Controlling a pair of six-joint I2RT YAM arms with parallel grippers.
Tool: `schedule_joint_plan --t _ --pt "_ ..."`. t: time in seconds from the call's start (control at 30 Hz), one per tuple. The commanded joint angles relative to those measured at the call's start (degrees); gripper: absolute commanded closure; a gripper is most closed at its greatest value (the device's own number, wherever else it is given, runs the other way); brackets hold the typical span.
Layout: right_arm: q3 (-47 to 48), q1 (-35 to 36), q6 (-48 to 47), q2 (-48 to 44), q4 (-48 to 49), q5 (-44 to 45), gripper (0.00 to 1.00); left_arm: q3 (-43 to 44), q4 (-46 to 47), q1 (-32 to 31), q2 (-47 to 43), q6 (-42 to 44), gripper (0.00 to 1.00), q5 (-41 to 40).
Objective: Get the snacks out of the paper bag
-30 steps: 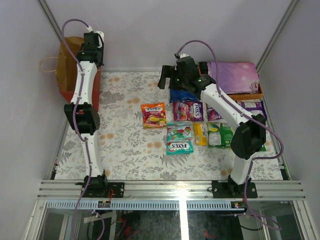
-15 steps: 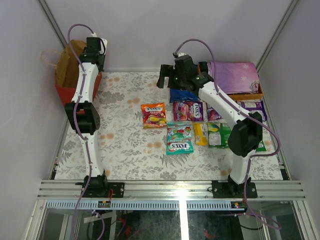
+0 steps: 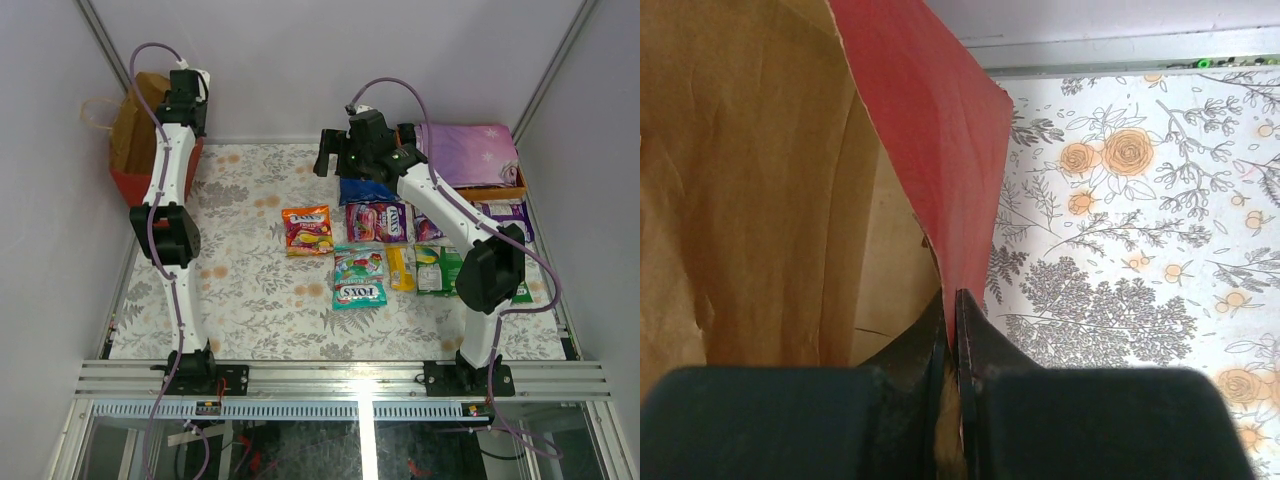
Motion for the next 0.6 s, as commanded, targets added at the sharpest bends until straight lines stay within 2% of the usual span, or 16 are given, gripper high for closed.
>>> schedule_joint_plan --t 0.0,0.37,0.57 --pt "2.3 -0.2 -1.1 -0.3 1.0 -0.8 0.00 3.0 2.3 0.6 0.3 -2.9 1.00 2.4" --pt "1.6 -0.2 -1.8 -0.7 1.4 -0.4 0.00 3.3 -1.9 0.6 1.0 -10.9 1.00 8.0" --pt "1.5 -0.2 -2.4 -0.9 1.3 -0.2 0.00 4.6 -1.9 1.1 2.5 -13.8 1.00 6.2"
